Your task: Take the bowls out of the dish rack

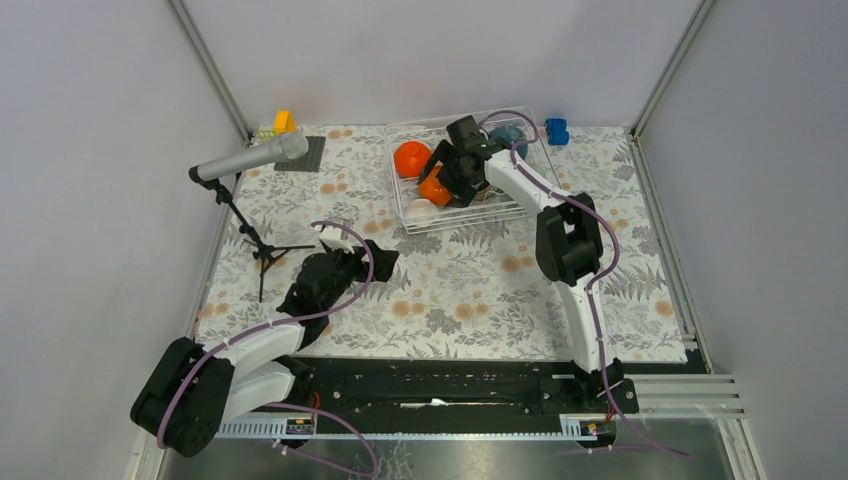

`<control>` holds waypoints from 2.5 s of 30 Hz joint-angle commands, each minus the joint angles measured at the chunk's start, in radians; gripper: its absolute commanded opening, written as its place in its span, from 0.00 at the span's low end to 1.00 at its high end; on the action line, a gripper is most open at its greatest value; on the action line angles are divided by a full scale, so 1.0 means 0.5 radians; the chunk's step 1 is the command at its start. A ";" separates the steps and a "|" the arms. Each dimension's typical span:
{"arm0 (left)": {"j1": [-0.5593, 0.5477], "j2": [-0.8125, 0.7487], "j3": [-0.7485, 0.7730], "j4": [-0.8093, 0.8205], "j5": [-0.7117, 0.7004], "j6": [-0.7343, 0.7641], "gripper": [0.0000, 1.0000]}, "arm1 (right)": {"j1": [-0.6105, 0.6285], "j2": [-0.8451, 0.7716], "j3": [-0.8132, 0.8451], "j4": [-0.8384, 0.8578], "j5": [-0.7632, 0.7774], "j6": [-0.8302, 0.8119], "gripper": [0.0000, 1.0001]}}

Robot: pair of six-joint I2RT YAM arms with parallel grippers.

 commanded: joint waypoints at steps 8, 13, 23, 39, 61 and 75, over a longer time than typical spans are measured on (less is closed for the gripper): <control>-0.008 -0.004 0.102 0.055 -0.045 0.027 0.99 | 0.007 0.314 0.423 -0.597 -0.032 -0.156 1.00; -0.009 0.006 0.107 0.056 -0.030 0.021 0.99 | 0.005 0.334 0.458 -0.647 -0.118 -0.167 1.00; -0.008 0.015 0.110 0.053 -0.025 0.021 0.99 | 0.006 0.332 0.376 -0.468 -0.405 -0.008 1.00; -0.009 0.018 0.120 0.041 -0.037 0.030 0.99 | 0.006 0.268 0.369 -0.384 -0.496 0.083 0.94; -0.007 0.001 0.117 0.030 -0.045 0.036 0.99 | 0.007 -0.098 0.273 -0.315 -0.167 0.074 0.50; -0.009 0.007 0.119 0.030 -0.043 0.039 0.99 | 0.007 -0.241 0.271 -0.313 -0.053 -0.006 0.50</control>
